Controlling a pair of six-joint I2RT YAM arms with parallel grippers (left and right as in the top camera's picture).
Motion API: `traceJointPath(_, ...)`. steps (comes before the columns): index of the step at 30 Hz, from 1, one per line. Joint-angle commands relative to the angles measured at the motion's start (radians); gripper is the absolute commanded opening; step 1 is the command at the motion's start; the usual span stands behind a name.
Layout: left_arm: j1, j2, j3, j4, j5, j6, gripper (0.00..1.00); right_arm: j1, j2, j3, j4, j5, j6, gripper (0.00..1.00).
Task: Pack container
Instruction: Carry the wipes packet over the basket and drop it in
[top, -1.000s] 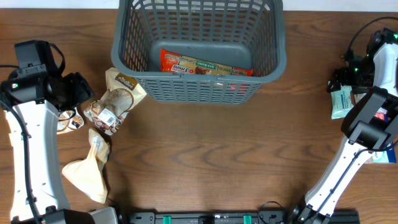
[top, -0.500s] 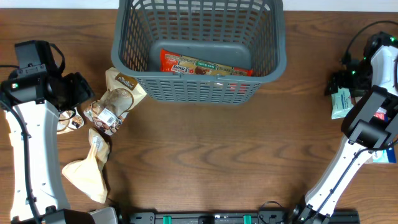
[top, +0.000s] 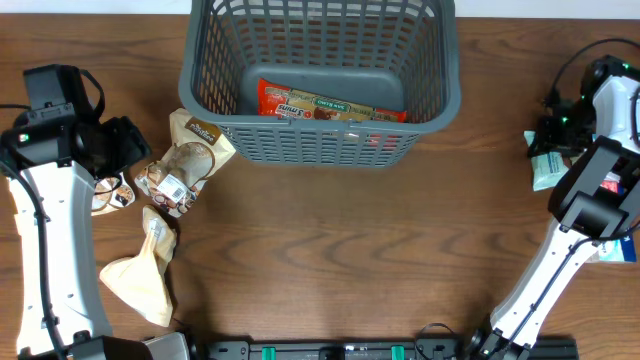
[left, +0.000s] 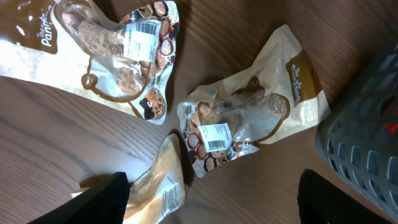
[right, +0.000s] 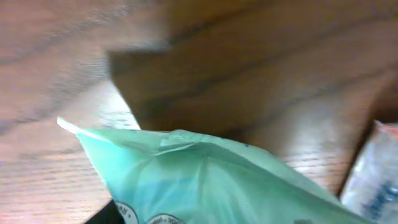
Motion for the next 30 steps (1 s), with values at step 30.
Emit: traceJointPath(30,0.003,0.003,-0.004,-0.011,-0.001,-0.009,0.75,0.633,-0.473,0.431,-0.082,-0.375,-0.538,0.01)
